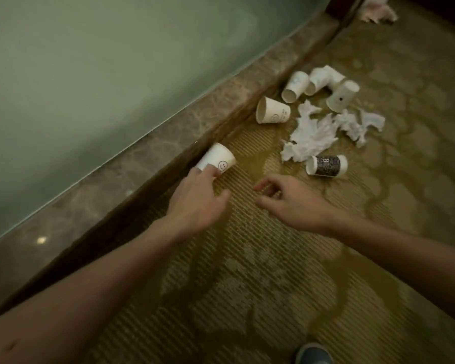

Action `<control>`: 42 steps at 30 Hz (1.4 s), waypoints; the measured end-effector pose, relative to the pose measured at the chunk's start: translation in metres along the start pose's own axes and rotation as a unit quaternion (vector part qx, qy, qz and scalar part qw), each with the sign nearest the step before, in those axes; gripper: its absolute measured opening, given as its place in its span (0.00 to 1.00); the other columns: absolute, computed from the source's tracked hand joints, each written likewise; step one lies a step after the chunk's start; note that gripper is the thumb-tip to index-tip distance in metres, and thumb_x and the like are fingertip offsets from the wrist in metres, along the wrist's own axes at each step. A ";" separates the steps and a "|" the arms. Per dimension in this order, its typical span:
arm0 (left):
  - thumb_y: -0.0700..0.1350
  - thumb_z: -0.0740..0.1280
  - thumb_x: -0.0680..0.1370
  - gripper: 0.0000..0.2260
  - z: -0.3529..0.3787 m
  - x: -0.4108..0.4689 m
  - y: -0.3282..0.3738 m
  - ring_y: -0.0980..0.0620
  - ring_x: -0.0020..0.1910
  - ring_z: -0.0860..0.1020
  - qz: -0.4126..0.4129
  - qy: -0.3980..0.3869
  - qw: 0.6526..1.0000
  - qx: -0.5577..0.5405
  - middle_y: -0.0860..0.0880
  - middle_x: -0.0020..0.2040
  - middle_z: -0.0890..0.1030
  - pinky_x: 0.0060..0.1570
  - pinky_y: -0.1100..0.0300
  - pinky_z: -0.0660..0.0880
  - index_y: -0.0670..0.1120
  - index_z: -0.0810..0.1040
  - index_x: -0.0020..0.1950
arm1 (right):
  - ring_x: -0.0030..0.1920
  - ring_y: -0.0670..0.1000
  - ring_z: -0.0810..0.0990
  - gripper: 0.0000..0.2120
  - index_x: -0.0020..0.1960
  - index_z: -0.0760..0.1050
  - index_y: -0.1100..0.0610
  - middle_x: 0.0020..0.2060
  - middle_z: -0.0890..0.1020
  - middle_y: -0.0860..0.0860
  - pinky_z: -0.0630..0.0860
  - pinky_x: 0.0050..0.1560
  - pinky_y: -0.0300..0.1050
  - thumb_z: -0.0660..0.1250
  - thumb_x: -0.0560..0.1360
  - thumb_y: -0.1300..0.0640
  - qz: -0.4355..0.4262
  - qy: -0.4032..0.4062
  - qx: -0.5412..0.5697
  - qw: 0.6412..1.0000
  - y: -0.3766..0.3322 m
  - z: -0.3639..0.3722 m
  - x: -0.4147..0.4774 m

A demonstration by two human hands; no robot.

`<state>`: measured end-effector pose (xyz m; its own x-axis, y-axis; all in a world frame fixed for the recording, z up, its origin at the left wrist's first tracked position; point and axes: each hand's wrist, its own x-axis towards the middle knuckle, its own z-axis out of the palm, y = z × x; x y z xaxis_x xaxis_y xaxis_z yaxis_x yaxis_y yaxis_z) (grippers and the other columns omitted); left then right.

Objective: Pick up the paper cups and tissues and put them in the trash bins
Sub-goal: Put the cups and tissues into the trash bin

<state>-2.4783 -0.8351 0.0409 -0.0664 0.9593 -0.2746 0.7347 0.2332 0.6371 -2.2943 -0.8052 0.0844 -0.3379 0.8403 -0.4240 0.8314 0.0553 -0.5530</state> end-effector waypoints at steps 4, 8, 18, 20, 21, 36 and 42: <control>0.55 0.66 0.78 0.27 0.007 0.036 -0.010 0.42 0.63 0.70 -0.026 0.014 0.995 0.094 0.43 0.67 0.69 0.55 0.46 0.72 0.49 0.63 0.73 | 0.44 0.45 0.79 0.19 0.70 0.70 0.52 0.50 0.79 0.45 0.77 0.43 0.41 0.64 0.79 0.54 0.042 -0.005 0.021 0.999 -0.006 0.003 0.043; 0.54 0.65 0.78 0.25 0.018 0.062 -0.015 0.41 0.60 0.71 -0.002 0.029 0.985 0.172 0.41 0.62 0.70 0.45 0.49 0.69 0.45 0.64 0.70 | 0.67 0.53 0.72 0.26 0.77 0.61 0.53 0.71 0.71 0.53 0.70 0.65 0.46 0.61 0.80 0.56 0.046 -0.001 -0.004 0.999 -0.004 0.014 0.080; 0.57 0.72 0.73 0.29 0.032 0.109 -0.023 0.42 0.56 0.77 -0.045 -0.066 0.975 0.206 0.43 0.60 0.76 0.44 0.50 0.71 0.48 0.65 0.68 | 0.66 0.55 0.73 0.21 0.74 0.65 0.54 0.69 0.73 0.54 0.71 0.59 0.46 0.58 0.82 0.51 0.047 -0.054 0.105 0.992 0.029 0.025 0.144; 0.57 0.75 0.70 0.34 0.032 0.113 -0.014 0.43 0.58 0.77 -0.053 -0.105 0.972 0.201 0.44 0.61 0.77 0.49 0.50 0.74 0.47 0.65 0.69 | 0.59 0.54 0.77 0.16 0.66 0.73 0.55 0.59 0.78 0.53 0.70 0.46 0.42 0.60 0.81 0.51 0.033 -0.039 0.113 0.992 0.041 0.027 0.150; 0.58 0.76 0.68 0.37 0.033 0.115 -0.008 0.43 0.58 0.77 -0.062 -0.124 0.972 0.191 0.44 0.62 0.77 0.52 0.49 0.75 0.47 0.65 0.70 | 0.56 0.53 0.78 0.14 0.63 0.75 0.55 0.56 0.79 0.53 0.70 0.43 0.42 0.61 0.81 0.50 0.024 -0.030 0.125 0.991 0.047 0.026 0.151; 0.55 0.81 0.57 0.39 0.092 0.157 0.102 0.59 0.41 0.81 -0.117 -0.132 0.961 -0.211 0.53 0.51 0.79 0.29 0.68 0.75 0.53 0.66 0.63 | 0.40 0.44 0.82 0.07 0.46 0.81 0.50 0.41 0.82 0.46 0.78 0.35 0.38 0.68 0.76 0.47 -0.039 0.012 0.240 0.970 0.140 -0.079 0.140; 0.62 0.79 0.49 0.44 0.092 0.170 0.096 0.56 0.46 0.81 -0.175 -0.031 0.944 -0.277 0.52 0.52 0.78 0.27 0.67 0.76 0.53 0.68 0.61 | 0.43 0.42 0.78 0.07 0.50 0.80 0.49 0.42 0.80 0.42 0.70 0.37 0.37 0.69 0.76 0.47 -0.070 0.042 0.030 0.996 0.180 -0.126 0.176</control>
<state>-2.3569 -0.6647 -0.0112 -0.1872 0.8002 -0.5697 0.2079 0.5991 0.7732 -2.1484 -0.5791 0.0009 -0.4093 0.8685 -0.2796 0.7501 0.1458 -0.6451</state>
